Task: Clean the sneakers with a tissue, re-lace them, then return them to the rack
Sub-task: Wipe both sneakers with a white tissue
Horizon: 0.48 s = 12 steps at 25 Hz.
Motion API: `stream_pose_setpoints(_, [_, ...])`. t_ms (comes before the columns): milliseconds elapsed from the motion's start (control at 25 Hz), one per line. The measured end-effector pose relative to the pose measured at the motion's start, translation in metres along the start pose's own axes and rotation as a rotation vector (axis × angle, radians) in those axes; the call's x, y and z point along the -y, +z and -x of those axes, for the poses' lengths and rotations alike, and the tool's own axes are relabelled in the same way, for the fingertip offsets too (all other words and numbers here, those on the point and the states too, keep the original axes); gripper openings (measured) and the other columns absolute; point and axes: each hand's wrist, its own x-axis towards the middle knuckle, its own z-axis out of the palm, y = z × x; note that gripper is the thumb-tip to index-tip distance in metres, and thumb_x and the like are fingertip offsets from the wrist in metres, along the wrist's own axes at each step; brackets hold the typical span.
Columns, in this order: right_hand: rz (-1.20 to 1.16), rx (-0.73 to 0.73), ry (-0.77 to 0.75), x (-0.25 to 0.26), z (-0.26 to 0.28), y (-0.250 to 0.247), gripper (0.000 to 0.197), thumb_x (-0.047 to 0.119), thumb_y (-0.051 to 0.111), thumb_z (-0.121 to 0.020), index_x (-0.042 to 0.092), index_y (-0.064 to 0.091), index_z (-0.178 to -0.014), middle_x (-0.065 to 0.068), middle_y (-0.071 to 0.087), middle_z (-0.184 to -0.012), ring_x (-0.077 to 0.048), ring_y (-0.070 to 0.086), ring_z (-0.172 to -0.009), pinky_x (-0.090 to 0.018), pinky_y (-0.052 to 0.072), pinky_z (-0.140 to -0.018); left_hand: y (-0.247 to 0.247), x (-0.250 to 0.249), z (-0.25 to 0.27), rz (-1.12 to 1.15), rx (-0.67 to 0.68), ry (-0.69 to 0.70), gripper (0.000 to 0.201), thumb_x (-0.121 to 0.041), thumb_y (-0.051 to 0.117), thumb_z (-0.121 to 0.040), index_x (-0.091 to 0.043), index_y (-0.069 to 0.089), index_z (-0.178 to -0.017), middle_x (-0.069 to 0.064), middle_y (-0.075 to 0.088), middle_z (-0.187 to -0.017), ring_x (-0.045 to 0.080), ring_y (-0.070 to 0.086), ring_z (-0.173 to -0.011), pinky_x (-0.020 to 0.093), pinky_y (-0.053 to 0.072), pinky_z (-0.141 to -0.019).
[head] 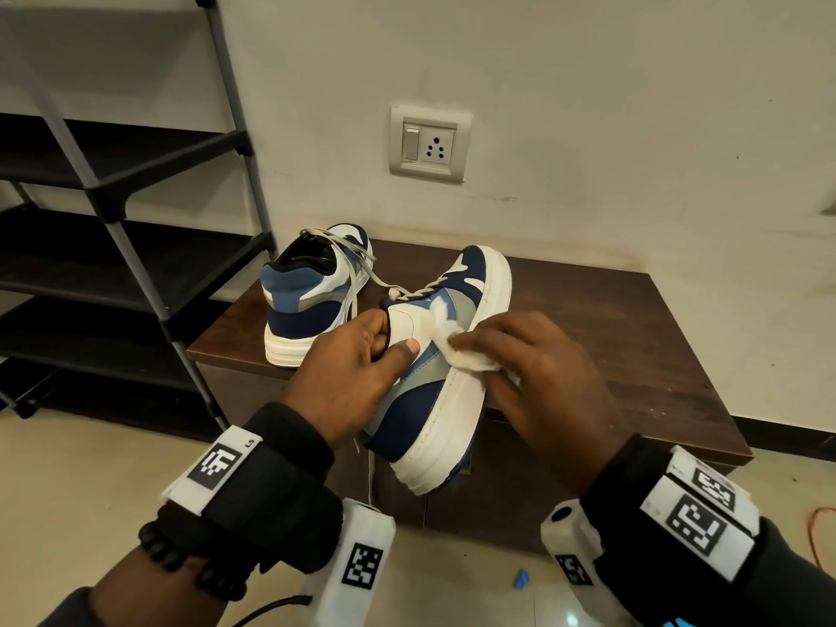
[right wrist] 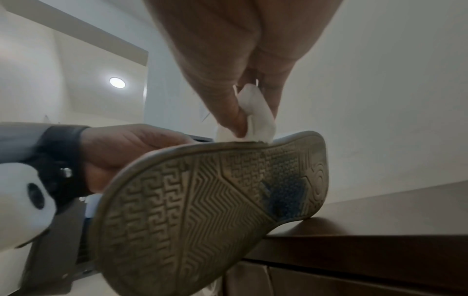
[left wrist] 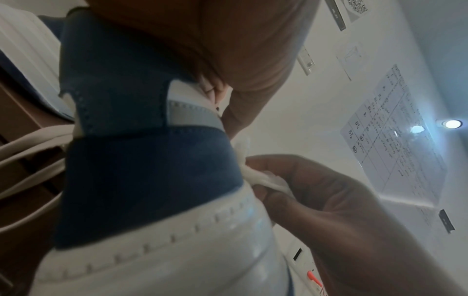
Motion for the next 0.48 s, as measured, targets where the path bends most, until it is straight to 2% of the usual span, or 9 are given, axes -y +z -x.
stream_pose_setpoints(80, [0.013, 0.024, -0.124, 0.010, 0.004, 0.003, 0.034, 0.003, 0.074, -0.075, 0.014, 0.069, -0.106, -0.007, 0.068, -0.101, -0.025, 0.062, -0.092, -0.033, 0.052, -0.074, 0.000, 0.000, 0.000, 0.018, -0.002, 0.000, 0.028, -0.034, 0.052, -0.094, -0.008, 0.059, -0.104, 0.020, 0.065, -0.095, 0.034, 0.062, -0.090, 0.052, 0.051, -0.080])
stream_pose_setpoints(120, [0.009, 0.022, -0.108, 0.008, 0.002, 0.003, 0.031, 0.005, 0.071, -0.077, 0.015, 0.069, -0.107, -0.006, 0.067, -0.102, -0.024, 0.061, -0.093, -0.032, 0.051, -0.075, 0.000, 0.000, -0.001, 0.027, 0.004, 0.003, 0.028, -0.034, 0.052, -0.094, -0.008, 0.059, -0.104, 0.019, 0.066, -0.096, 0.033, 0.062, -0.091, 0.052, 0.051, -0.081])
stream_pose_setpoints(240, [-0.034, -0.026, 0.151, -0.010, -0.004, -0.001, 0.030, 0.007, 0.068, -0.082, 0.017, 0.067, -0.110, -0.006, 0.065, -0.109, -0.024, 0.058, -0.101, -0.035, 0.050, -0.083, 0.003, -0.001, -0.002, 0.017, 0.011, 0.007, 0.031, -0.038, 0.051, -0.094, -0.009, 0.059, -0.104, 0.017, 0.067, -0.096, 0.030, 0.063, -0.091, 0.049, 0.052, -0.080])
stream_pose_setpoints(280, [-0.022, -0.033, 0.154, -0.008, -0.003, -0.001, 0.031, 0.007, 0.070, -0.080, 0.016, 0.067, -0.109, -0.006, 0.065, -0.109, -0.025, 0.059, -0.101, -0.036, 0.051, -0.083, 0.003, 0.000, -0.001, 0.017, 0.005, 0.004, 0.030, -0.038, 0.052, -0.094, -0.009, 0.059, -0.102, 0.017, 0.067, -0.094, 0.030, 0.063, -0.089, 0.049, 0.052, -0.080])
stream_pose_setpoints(400, [0.057, -0.003, -0.078, 0.011, 0.005, 0.006, 0.035, 0.005, 0.080, -0.068, 0.012, 0.071, -0.101, -0.008, 0.068, -0.098, -0.027, 0.064, -0.089, -0.034, 0.054, -0.071, 0.000, 0.003, 0.000, 0.065, 0.003, -0.010, 0.031, -0.038, 0.053, -0.093, -0.008, 0.058, -0.102, 0.021, 0.066, -0.093, 0.035, 0.062, -0.090, 0.054, 0.051, -0.080])
stream_pose_setpoints(440, [0.063, 0.007, -0.091, 0.010, 0.004, 0.005, 0.035, 0.005, 0.081, -0.067, 0.011, 0.071, -0.100, -0.008, 0.068, -0.096, -0.027, 0.064, -0.088, -0.033, 0.054, -0.069, 0.000, 0.002, 0.000, 0.080, 0.008, -0.006, 0.033, -0.040, 0.053, -0.092, -0.008, 0.058, -0.102, 0.020, 0.066, -0.093, 0.035, 0.063, -0.090, 0.054, 0.051, -0.080])
stream_pose_setpoints(480, [0.052, -0.008, -0.034, 0.004, -0.001, 0.003, 0.033, 0.005, 0.079, -0.069, 0.012, 0.071, -0.100, -0.008, 0.067, -0.097, -0.026, 0.063, -0.089, -0.034, 0.054, -0.070, 0.001, 0.000, 0.000, 0.080, 0.012, 0.004, 0.034, -0.041, 0.052, -0.091, -0.010, 0.058, -0.101, 0.019, 0.067, -0.092, 0.033, 0.063, -0.089, 0.053, 0.051, -0.080])
